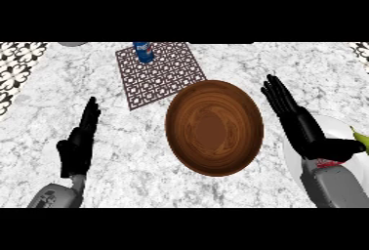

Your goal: Pick the pear from the plate and place it in the bowl

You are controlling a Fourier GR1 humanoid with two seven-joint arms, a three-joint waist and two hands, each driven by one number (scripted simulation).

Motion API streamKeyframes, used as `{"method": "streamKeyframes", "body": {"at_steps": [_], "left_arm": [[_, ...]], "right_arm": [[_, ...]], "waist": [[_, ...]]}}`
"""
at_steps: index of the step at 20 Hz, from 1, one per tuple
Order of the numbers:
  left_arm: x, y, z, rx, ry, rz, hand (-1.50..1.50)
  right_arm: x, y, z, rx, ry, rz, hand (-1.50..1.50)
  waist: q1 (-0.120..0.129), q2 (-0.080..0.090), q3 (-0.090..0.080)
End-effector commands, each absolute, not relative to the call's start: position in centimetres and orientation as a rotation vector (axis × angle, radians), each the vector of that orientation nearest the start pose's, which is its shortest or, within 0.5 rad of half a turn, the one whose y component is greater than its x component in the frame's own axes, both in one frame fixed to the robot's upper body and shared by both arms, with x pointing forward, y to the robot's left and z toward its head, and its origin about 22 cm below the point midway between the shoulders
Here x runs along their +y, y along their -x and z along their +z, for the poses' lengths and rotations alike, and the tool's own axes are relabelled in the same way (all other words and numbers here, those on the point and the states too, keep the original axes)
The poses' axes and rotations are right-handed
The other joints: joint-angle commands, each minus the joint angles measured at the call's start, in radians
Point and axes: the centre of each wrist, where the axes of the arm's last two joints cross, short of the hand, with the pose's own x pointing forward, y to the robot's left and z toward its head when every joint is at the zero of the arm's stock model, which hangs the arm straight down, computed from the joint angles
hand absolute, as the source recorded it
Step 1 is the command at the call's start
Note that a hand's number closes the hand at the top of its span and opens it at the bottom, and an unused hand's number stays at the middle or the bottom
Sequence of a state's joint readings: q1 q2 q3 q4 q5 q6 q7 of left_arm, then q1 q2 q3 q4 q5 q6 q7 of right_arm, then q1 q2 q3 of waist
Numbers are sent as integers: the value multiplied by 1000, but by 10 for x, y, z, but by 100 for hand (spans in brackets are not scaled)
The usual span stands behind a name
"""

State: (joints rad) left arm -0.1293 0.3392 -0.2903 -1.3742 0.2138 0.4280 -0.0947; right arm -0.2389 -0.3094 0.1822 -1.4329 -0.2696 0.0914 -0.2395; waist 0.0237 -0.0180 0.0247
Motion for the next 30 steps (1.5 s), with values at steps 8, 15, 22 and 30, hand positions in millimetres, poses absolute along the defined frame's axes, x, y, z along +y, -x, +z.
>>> {"method": "streamKeyframes", "body": {"at_steps": [8,15,22,30], "left_arm": [[291,-295,69,-1786,-281,20,0],[327,-291,81,-1772,-269,38,0],[321,-294,95,-1800,-235,12,0],[305,-301,82,-1812,-201,6,0]], "right_arm": [[-312,-291,97,-1561,-396,1036,-150],[-416,-252,124,-1688,-497,1044,-150],[-442,-268,214,-1610,-118,1327,-150],[-440,-263,288,-1218,104,1659,-150]], "waist": [[-33,3,-23],[-42,14,-23],[-10,20,-23],[13,34,-23]]}}
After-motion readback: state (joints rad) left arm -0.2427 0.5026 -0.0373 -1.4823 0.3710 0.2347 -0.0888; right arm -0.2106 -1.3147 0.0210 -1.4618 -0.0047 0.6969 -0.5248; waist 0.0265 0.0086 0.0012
